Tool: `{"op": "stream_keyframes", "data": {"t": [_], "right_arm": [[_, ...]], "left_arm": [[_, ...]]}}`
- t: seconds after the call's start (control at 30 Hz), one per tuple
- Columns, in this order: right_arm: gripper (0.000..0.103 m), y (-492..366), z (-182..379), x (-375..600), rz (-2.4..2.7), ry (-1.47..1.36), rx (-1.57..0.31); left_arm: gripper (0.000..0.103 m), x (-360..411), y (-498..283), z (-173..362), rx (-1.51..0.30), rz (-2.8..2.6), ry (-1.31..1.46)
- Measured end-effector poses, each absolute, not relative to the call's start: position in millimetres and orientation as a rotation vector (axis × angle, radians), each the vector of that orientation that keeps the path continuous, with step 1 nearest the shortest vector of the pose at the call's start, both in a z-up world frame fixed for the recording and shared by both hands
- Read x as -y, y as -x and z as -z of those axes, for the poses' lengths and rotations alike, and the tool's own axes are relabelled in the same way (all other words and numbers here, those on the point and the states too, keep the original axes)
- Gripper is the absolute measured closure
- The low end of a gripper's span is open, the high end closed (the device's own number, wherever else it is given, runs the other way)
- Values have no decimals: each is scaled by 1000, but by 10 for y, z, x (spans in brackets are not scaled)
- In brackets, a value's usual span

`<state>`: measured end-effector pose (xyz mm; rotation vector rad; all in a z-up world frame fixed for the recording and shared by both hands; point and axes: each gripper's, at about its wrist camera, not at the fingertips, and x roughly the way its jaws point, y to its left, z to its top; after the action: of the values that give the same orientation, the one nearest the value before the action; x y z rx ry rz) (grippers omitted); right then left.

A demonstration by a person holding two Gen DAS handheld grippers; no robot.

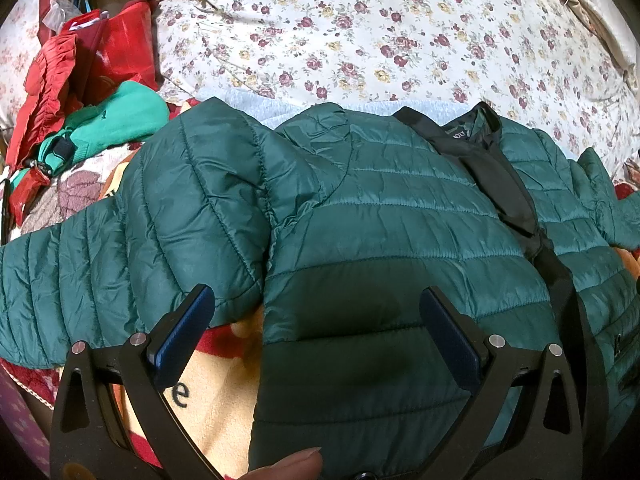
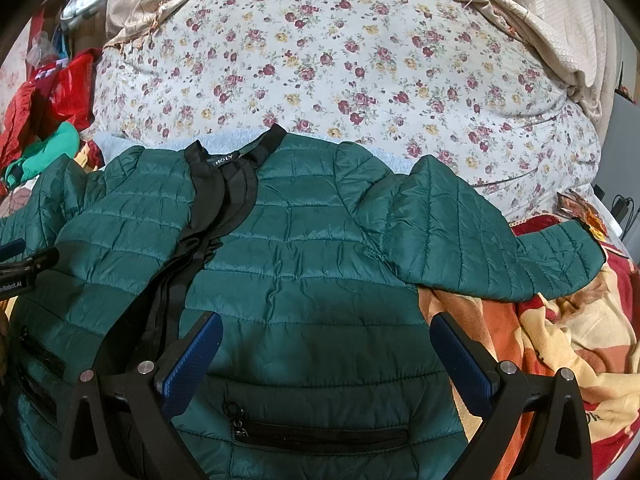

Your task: Fold large clothes

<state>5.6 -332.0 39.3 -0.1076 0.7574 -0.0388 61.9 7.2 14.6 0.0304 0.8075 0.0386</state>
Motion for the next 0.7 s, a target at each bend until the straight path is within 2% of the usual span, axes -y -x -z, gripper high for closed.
{"op": "stream_keyframes", "data": {"t": [0.7], "right_arm": [[0, -62, -398, 3314, 39, 108, -758]], "left_arm": [[0, -140, -647, -124, -824, -56, 15]]}}
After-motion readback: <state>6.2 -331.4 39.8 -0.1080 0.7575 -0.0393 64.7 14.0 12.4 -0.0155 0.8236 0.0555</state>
